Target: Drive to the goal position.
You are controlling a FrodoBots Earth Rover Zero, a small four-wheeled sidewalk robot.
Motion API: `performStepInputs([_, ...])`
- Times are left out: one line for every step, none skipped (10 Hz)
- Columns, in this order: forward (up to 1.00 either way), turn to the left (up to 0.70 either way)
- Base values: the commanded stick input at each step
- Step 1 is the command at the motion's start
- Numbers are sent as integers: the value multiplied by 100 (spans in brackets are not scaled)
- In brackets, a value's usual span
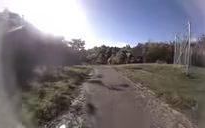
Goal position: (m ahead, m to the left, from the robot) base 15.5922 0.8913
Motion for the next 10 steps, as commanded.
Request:
performStepInputs([100,1])
performStepInputs([100,0])
performStepInputs([100,-9])
performStepInputs([100,-20])
performStepInputs([100,-32])
performStepInputs([100,1])
performStepInputs([100,1])
performStepInputs([100,1])
performStepInputs([100,1])
performStepInputs([100,1])
